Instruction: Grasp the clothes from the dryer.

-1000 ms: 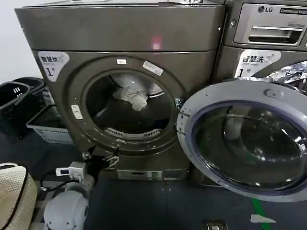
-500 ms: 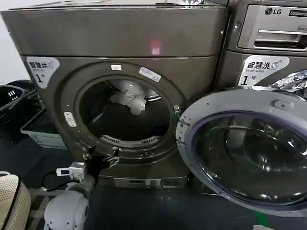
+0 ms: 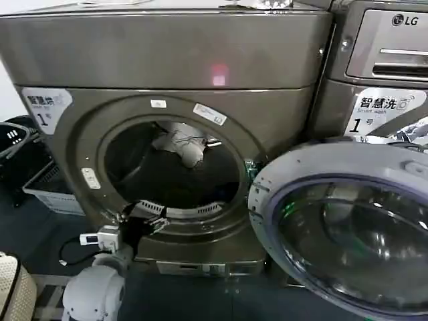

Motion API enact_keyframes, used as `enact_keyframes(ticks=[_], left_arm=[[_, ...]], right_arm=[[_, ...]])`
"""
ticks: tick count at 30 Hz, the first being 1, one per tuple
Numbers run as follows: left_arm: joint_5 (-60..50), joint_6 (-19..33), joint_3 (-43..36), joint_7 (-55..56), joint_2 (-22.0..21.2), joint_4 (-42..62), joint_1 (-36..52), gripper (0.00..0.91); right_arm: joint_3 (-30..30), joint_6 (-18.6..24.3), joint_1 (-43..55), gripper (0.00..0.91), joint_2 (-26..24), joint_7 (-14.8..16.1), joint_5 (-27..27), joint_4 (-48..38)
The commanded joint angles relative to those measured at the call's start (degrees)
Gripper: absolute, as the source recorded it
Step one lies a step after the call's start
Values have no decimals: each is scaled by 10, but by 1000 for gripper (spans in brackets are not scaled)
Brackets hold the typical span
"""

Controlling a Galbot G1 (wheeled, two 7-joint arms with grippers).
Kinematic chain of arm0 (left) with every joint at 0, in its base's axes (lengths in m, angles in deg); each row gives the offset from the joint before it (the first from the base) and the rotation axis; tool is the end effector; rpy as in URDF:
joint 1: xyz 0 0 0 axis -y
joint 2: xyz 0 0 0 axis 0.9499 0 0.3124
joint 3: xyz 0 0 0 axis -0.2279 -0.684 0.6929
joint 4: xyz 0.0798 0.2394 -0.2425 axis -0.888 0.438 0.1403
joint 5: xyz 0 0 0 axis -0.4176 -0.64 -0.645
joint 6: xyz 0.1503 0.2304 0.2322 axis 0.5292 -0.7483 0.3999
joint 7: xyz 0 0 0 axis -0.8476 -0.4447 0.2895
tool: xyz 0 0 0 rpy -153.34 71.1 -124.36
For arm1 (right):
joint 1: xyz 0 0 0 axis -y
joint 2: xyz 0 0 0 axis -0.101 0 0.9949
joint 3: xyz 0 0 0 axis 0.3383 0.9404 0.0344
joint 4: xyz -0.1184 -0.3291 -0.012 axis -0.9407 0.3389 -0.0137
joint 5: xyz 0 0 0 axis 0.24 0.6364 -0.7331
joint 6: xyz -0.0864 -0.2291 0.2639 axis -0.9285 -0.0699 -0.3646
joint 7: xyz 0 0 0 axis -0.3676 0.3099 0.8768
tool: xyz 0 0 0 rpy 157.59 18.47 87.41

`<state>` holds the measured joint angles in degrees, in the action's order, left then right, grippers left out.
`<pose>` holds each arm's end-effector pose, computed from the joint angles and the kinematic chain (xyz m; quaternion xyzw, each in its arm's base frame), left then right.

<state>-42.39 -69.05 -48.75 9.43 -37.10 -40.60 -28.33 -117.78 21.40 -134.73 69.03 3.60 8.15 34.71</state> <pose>0.2630 0.0368 -0.1861 -0.0189 -0.9880 -0.0476 0.1454 -0.1588 -0.5032 0.0272 0.6662 0.6992 -0.2196 0.1378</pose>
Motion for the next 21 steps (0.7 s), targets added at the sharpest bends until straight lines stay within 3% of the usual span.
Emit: enact_keyframes(ticks=[1,21], left_arm=[[-1,-28,0,0,1,1,0,907],[-7,-28,-2,3,0,8,5,907]], right_arm=[[0,0,0,907,1,0,-1,0],[4,5,0,907,8,5,1,6]])
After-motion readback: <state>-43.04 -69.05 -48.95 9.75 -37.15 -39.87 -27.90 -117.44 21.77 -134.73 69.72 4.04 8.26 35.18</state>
